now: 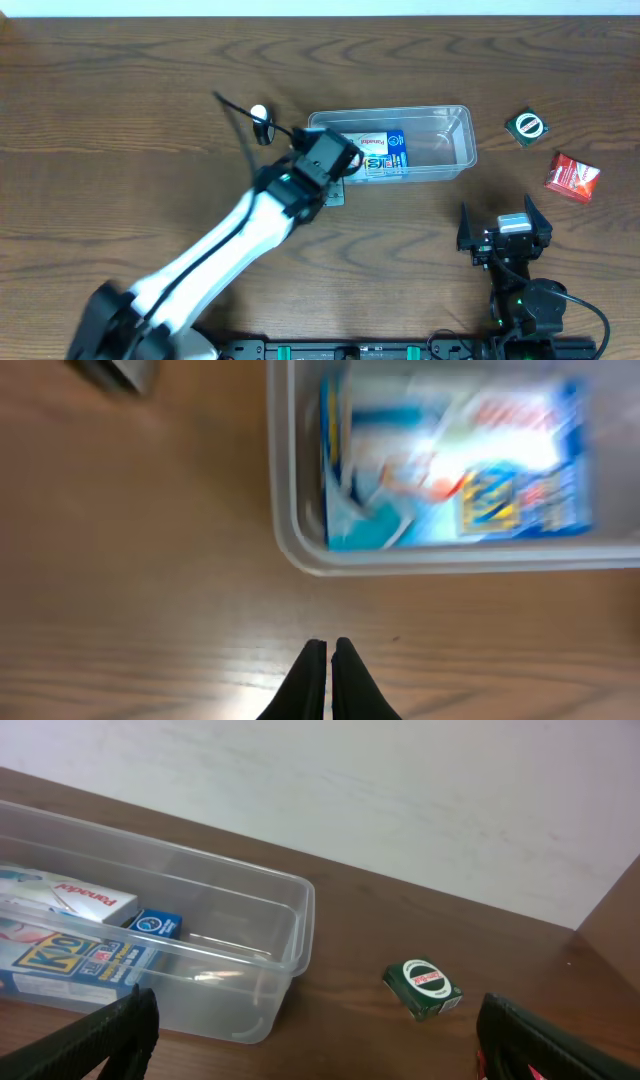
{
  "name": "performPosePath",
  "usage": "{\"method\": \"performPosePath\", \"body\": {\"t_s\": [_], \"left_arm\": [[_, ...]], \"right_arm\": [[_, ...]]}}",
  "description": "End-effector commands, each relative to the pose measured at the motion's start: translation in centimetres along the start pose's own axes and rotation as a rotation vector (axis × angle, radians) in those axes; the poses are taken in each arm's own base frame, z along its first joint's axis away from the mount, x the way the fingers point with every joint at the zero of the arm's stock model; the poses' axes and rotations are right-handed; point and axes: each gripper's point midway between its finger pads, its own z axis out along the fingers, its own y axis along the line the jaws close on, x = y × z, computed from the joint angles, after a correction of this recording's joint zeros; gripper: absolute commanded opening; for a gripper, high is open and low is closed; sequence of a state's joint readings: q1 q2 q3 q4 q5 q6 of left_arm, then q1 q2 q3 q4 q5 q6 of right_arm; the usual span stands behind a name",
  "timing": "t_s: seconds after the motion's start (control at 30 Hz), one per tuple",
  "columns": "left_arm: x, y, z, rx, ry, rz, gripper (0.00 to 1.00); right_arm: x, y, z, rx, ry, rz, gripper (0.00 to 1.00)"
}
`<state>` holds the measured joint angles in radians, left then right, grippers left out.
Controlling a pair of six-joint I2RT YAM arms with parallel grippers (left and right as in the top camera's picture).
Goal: Pack container
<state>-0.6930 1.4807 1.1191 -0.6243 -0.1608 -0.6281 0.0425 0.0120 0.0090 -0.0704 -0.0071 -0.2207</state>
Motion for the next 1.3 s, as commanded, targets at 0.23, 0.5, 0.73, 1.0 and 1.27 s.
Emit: {"method": "performPosePath", "body": {"t_s": [0.23, 0.5, 0.73, 1.0, 1.27], "left_arm": [[-8.3, 8.3, -9.4, -0.215, -0.447, -0.152, 0.17], [-10.0, 12.5, -7.6, -0.294, -0.419, -0.213, 0.30], [-11.0, 13.4, -4.6, -0.220, -0.343, -0.231, 0.31], [-11.8, 14.4, -2.3, -0.236, -0.325, -0.211, 0.31], [-12.0, 13.9, -1.3, -0.217, -0.313, -0.174, 0.40]], "right_arm": [[0.2, -0.2, 0.0, 0.010, 0.003, -0.012, 0.99], [0.2, -0.2, 0.0, 0.010, 0.003, -0.012, 0.99], [0.2, -0.2, 0.0, 0.010, 0.003, -0.012, 0.99], [0.2, -0.2, 0.0, 0.010, 0.003, -0.011, 0.99], [0.2, -0.2, 0.0, 0.010, 0.003, -0.012, 0.99]]}}
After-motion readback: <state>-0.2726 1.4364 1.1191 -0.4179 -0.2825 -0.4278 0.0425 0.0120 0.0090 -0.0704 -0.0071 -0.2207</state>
